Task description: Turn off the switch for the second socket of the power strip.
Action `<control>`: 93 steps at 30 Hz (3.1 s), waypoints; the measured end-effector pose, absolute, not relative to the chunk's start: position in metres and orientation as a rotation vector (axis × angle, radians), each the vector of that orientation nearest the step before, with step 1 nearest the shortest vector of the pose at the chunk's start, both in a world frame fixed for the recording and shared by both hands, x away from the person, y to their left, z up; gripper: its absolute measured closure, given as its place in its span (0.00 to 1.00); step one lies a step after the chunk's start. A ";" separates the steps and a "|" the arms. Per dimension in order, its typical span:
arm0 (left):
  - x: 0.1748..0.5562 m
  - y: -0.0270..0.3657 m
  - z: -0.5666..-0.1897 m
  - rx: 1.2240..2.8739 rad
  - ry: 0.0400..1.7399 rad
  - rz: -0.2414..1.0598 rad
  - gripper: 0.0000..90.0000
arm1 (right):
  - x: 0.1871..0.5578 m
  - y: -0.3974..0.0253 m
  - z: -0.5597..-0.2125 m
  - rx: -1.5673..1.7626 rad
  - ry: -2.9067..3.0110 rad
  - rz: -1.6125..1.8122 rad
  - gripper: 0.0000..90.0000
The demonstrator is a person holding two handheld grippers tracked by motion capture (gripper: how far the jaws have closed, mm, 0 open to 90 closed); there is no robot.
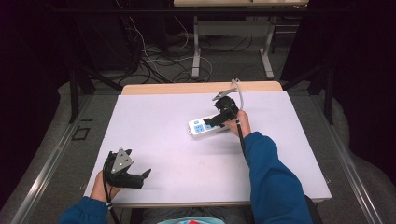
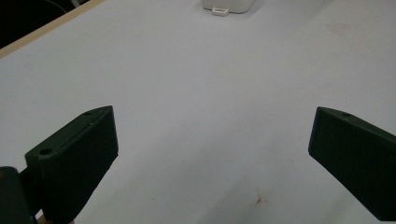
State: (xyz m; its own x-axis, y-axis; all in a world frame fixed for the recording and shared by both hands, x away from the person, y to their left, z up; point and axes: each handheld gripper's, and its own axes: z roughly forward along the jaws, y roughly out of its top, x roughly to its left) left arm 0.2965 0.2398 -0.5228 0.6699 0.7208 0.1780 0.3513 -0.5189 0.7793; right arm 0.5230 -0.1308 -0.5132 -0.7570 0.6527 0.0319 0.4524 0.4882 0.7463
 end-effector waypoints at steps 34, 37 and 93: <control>0.296 0.238 -0.523 2.148 0.820 0.637 0.01 | 0.536 -0.119 -0.521 0.993 2.384 1.161 0.66; 0.296 0.238 -0.523 2.149 0.821 0.636 0.01 | 0.535 -0.118 -0.521 0.996 2.384 1.161 0.77; 0.296 0.237 -0.524 2.163 0.817 0.641 0.02 | 0.524 -0.114 -0.538 1.033 2.413 1.150 1.00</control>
